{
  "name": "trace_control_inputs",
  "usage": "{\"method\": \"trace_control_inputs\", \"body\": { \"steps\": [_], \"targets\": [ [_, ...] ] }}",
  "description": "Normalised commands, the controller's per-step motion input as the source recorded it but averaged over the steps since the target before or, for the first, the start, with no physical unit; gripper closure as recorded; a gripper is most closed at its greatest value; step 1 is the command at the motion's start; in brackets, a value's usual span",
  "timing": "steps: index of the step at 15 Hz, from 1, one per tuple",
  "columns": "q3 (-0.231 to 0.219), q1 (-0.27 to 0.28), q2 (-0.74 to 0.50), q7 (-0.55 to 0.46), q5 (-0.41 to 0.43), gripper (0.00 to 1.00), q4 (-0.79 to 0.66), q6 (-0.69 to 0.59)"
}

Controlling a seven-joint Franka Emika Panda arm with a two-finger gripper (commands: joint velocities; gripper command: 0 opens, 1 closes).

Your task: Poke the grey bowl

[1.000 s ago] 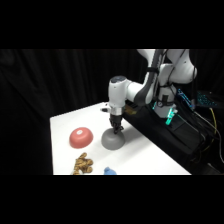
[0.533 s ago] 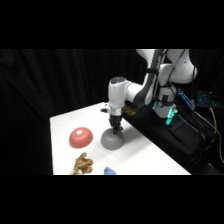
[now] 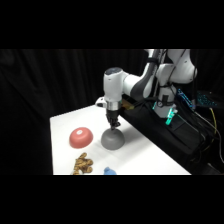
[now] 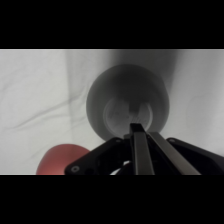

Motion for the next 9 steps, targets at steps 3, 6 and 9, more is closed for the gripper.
{"method": "trace_control_inputs", "body": {
  "steps": [3, 6, 9],
  "targets": [
    [0.034, -0.027, -0.34, -0.09, 0.042, 1.00, 0.11, -0.40],
    [0.047, -0.048, -0.25, -0.10, 0.050, 1.00, 0.15, -0.44],
    [0.058, -0.057, -0.18, -0.10, 0.046, 0.62, 0.16, -0.33]
  ]
}}
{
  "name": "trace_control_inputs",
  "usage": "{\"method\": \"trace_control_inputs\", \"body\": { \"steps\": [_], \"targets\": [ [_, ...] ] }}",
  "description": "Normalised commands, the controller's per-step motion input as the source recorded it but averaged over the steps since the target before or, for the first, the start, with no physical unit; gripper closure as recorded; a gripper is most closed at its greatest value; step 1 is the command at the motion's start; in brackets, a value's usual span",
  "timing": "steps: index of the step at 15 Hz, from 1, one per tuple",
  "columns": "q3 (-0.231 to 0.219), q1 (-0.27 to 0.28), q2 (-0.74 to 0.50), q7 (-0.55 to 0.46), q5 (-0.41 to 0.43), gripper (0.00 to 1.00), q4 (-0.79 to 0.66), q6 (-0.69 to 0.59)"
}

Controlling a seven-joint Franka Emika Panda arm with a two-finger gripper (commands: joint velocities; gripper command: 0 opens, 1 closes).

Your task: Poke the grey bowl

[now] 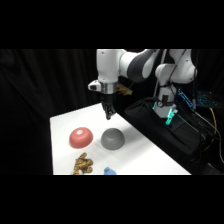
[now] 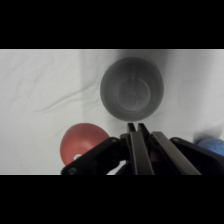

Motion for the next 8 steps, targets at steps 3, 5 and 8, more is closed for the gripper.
{"method": "trace_control_inputs", "body": {
  "steps": [3, 5, 8],
  "targets": [
    [0.064, -0.059, -0.15, -0.10, 0.053, 0.30, 0.15, -0.25],
    [0.067, -0.060, -0.14, -0.12, 0.079, 0.05, 0.12, -0.21],
    [0.067, -0.059, -0.13, -0.07, 0.052, 0.00, 0.12, -0.22]
  ]
}}
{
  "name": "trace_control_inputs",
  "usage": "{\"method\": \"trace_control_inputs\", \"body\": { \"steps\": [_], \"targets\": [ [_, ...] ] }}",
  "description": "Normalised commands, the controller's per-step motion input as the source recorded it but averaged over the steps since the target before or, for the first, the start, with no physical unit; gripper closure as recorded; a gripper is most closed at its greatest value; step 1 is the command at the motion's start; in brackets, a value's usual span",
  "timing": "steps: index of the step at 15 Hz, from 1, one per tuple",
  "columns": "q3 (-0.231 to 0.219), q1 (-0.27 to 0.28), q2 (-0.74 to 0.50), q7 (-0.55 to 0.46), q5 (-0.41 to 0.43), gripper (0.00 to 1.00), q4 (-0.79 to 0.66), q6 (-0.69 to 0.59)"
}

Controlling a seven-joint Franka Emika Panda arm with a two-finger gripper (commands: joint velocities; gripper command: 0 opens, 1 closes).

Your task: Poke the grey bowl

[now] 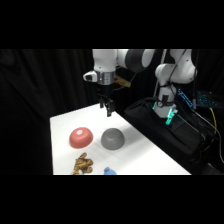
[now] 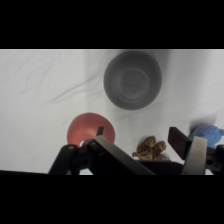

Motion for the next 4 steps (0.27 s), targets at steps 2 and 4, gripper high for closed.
{"method": "trace_control_inputs", "body": {
  "steps": [2, 4],
  "targets": [
    [0.081, -0.046, -0.13, -0.01, -0.024, 0.00, 0.13, -0.22],
    [0.072, -0.051, -0.12, -0.02, -0.016, 0.00, 0.10, -0.20]
  ]
}}
